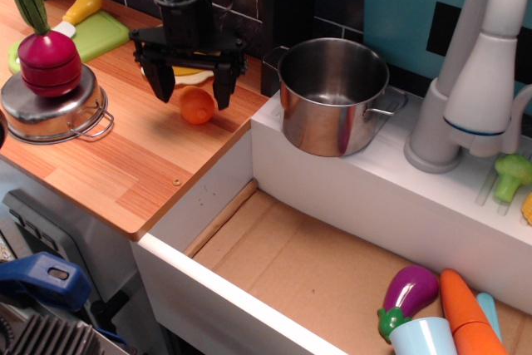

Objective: Put carrot in pot or pan

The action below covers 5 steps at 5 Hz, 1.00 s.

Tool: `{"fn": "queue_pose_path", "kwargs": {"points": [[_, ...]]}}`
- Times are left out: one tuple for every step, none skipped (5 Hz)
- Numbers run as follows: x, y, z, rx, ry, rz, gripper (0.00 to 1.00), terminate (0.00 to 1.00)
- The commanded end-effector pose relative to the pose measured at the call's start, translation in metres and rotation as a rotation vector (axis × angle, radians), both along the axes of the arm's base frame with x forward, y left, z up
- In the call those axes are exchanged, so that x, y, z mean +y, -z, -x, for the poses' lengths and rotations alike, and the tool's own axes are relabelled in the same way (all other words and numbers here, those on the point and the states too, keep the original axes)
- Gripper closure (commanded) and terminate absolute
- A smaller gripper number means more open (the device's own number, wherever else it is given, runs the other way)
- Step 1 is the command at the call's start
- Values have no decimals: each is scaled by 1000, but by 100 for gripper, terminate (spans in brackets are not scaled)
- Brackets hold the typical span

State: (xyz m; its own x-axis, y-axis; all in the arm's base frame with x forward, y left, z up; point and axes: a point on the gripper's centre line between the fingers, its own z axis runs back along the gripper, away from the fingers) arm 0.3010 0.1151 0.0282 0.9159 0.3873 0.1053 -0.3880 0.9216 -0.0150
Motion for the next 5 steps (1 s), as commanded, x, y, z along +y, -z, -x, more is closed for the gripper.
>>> {"fn": "queue_pose_path", "kwargs": {"points": [[7,1,-16,-31,10,-5,0,0],[2,6,-25,-18,-6,-28,100,0],[-8,-2,-23,-4,-32,-37,100,0],[-21,-25,-8,6,-35,-71,100,0],[-23,-55,10,23,-32,-142,100,0]]}}
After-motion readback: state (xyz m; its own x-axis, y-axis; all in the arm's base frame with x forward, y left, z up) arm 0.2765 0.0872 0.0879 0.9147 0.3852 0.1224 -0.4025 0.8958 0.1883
